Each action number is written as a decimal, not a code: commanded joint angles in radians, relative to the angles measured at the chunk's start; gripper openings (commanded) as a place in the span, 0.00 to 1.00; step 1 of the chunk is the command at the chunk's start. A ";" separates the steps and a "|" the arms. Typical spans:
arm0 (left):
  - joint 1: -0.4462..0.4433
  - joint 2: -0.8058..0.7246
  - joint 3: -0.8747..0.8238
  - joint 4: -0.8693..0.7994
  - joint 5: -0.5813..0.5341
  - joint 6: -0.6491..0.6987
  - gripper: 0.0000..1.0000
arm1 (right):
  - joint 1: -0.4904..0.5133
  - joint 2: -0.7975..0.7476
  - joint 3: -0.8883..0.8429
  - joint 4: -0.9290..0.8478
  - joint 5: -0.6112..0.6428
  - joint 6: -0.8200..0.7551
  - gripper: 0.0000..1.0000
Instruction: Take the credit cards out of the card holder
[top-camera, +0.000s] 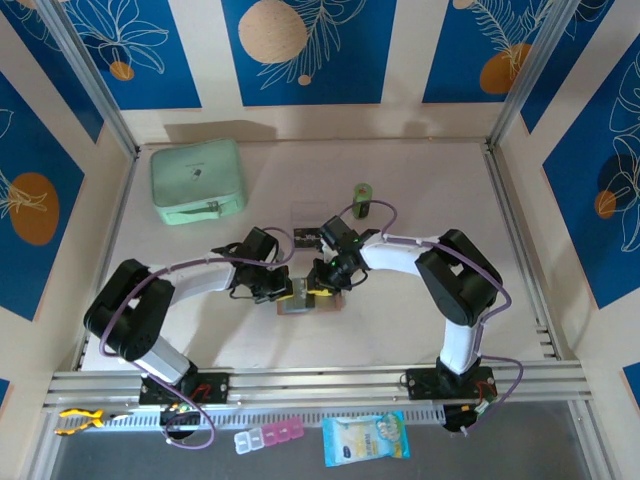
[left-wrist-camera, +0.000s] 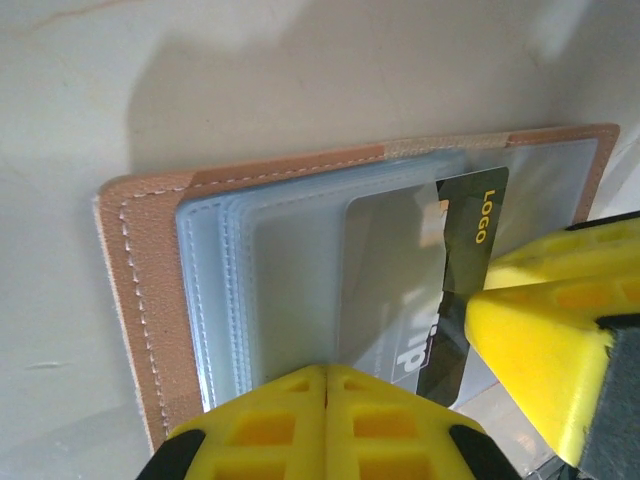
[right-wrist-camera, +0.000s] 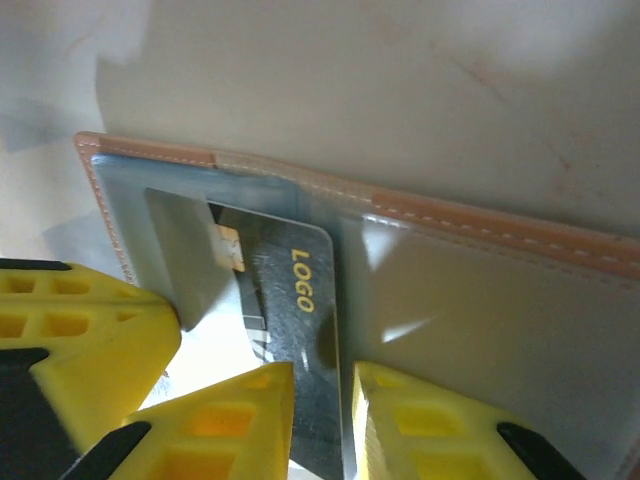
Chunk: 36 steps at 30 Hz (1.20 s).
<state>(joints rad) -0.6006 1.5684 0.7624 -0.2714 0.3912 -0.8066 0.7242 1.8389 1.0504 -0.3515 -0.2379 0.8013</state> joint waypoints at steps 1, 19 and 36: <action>-0.005 0.024 0.017 -0.050 -0.022 0.029 0.00 | -0.001 0.020 -0.001 -0.005 -0.036 0.008 0.23; -0.005 0.039 0.015 -0.048 -0.020 0.027 0.00 | -0.023 -0.058 -0.089 0.153 -0.116 0.059 0.15; -0.005 0.039 0.012 -0.037 -0.015 0.020 0.00 | -0.037 -0.077 -0.131 0.201 -0.143 0.050 0.09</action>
<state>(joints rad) -0.6006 1.5814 0.7734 -0.2768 0.3916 -0.8017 0.6872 1.7947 0.9344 -0.1410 -0.3752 0.8505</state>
